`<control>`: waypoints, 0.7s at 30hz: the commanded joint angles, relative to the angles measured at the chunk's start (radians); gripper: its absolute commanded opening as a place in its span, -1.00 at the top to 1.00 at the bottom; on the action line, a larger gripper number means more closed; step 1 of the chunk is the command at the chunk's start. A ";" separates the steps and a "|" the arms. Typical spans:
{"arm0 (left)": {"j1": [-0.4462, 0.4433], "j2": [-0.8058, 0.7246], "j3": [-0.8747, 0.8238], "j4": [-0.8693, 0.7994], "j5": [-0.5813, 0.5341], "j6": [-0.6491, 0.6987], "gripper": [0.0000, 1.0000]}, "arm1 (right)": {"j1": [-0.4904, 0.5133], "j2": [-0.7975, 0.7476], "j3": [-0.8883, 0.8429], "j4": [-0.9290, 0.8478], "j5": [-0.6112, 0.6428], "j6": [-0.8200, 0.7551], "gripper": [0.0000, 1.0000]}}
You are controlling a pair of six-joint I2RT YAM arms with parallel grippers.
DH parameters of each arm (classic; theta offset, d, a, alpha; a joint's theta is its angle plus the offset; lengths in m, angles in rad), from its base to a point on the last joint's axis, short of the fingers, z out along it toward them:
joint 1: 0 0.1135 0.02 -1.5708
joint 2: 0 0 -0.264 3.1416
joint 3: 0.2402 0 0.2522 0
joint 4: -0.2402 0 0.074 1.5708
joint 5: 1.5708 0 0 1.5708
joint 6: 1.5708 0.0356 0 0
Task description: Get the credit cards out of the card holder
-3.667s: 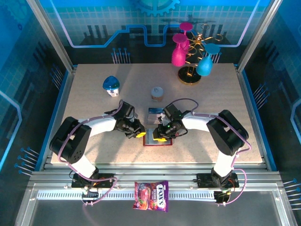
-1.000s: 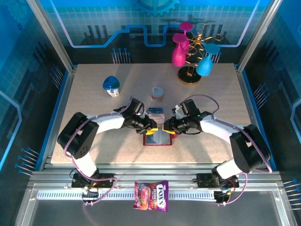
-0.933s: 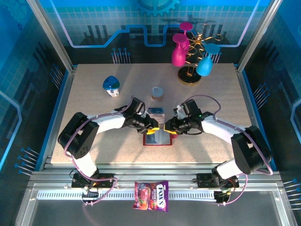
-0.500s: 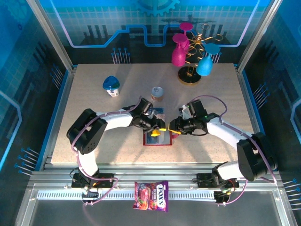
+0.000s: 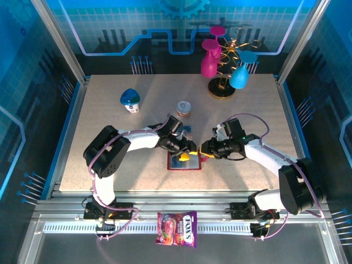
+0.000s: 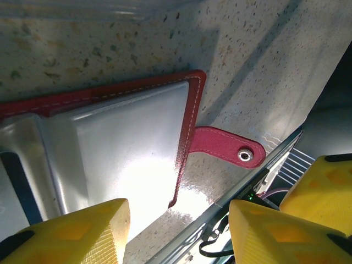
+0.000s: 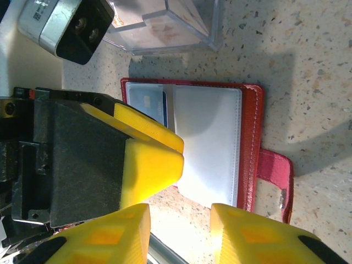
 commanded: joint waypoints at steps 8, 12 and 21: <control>-0.005 -0.039 0.010 -0.042 -0.009 0.002 -0.03 | -0.011 0.002 -0.013 0.027 -0.040 0.017 0.29; 0.007 -0.075 -0.020 -0.041 -0.026 -0.002 -0.03 | -0.003 0.015 -0.006 0.039 -0.042 0.024 0.29; 0.062 -0.168 -0.118 -0.023 -0.061 -0.015 0.01 | 0.046 0.092 0.034 0.064 -0.049 0.039 0.30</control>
